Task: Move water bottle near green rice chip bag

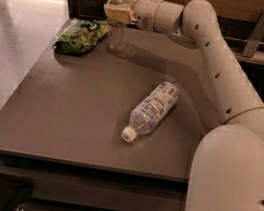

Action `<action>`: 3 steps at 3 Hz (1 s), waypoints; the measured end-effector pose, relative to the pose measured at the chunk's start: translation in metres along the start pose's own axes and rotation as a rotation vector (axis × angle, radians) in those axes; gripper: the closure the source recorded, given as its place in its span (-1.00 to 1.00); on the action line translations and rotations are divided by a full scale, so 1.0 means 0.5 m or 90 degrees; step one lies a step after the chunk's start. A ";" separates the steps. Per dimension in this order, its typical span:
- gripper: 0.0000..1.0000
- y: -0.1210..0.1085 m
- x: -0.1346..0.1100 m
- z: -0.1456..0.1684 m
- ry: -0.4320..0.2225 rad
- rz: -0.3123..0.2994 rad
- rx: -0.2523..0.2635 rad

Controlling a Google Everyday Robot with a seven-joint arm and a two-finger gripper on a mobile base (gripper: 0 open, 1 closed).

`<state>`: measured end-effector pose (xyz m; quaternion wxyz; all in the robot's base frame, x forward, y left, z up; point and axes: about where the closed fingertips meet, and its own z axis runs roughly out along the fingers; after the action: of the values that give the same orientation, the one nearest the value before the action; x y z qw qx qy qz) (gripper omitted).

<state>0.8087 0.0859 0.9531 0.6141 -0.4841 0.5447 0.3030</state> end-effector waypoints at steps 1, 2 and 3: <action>0.71 0.003 0.001 0.005 0.000 0.001 -0.003; 0.08 0.003 -0.001 0.006 0.000 0.001 -0.003; -0.38 0.003 -0.002 0.006 0.000 0.001 -0.003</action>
Offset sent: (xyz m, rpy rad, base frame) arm -0.0003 0.0027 -0.0011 -0.0002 0.0015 0.0045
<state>0.8083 0.0891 0.9538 0.6128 -0.4853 0.5440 0.3050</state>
